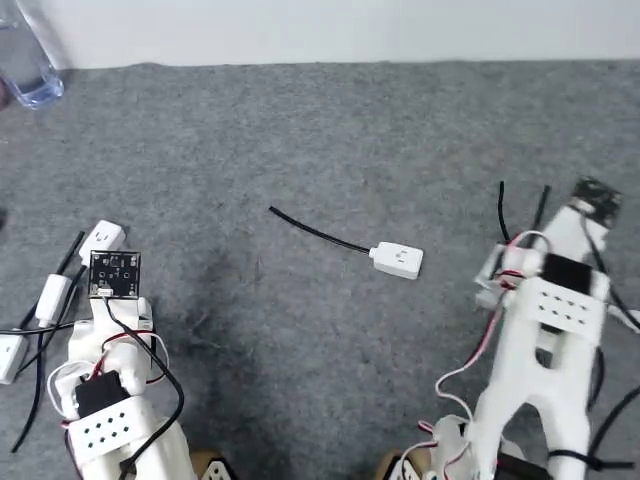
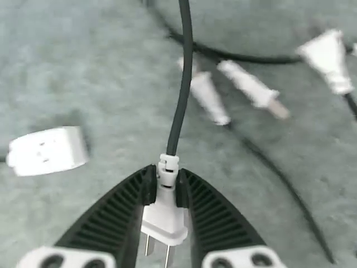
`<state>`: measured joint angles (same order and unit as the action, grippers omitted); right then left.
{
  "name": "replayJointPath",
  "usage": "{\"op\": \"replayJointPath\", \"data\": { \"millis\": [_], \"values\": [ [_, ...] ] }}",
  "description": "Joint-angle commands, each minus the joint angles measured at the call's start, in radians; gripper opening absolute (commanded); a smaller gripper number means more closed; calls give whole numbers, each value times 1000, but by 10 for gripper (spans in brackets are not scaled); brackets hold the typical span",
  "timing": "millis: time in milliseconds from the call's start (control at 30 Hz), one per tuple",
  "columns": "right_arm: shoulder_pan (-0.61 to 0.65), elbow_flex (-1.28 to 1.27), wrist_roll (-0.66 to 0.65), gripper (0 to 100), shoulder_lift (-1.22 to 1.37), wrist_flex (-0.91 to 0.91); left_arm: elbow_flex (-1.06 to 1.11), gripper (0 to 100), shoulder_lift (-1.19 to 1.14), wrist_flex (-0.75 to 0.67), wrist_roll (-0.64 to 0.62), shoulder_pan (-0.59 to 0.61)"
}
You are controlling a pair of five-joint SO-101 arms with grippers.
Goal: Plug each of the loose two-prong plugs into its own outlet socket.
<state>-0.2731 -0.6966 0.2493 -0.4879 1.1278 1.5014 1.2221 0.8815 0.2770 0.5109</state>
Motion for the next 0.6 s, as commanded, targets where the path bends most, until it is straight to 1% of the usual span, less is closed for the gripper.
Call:
{"op": "replayJointPath", "data": {
  "millis": [0,167,333,467,533,567],
  "values": [
    [50,8,25,8,-25,-44,-2,105,12,-21,9,-3],
    [-7,-48,130,8,-24,-196,2,105,12,-23,9,-3],
    [-8,-207,138,8,-24,-392,4,105,12,-38,8,-3],
    [-13,-298,137,18,-24,-479,5,105,12,-43,8,-3],
    [-15,-310,135,62,-24,-483,5,105,12,-43,8,-3],
    [-15,-311,135,104,-24,-478,5,105,12,-43,8,-3]
  ]
}}
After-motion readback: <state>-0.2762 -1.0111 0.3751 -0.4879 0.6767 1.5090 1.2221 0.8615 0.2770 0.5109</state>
